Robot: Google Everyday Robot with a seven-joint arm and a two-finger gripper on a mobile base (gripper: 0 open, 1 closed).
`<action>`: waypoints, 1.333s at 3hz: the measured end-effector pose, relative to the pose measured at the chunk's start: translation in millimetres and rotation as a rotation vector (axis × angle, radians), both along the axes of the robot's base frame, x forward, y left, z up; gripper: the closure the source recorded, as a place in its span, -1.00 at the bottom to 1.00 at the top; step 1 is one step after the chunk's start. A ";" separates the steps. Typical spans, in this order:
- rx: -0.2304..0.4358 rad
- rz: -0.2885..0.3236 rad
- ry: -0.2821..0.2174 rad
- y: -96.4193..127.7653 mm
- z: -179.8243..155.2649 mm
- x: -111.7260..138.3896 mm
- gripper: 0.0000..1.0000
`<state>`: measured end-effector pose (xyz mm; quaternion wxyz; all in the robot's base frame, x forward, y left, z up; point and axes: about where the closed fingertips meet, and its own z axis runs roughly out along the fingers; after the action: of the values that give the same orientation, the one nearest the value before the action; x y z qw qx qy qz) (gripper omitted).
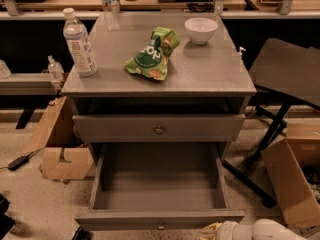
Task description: Close middle drawer
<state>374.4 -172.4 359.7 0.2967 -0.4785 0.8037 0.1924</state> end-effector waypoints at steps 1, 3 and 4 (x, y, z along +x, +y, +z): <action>0.005 -0.009 -0.029 -9.3 -20.0 28.0 1.00; 0.000 -0.013 -0.084 -13.0 -6.9 51.6 1.00; -0.002 -0.011 -0.097 -12.3 -2.8 59.4 1.00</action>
Offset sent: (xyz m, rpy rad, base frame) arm 0.1331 -0.0407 0.0084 -0.0057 -0.2227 -0.0520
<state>433.7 -184.7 357.0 0.3361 -0.4831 0.7911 0.1665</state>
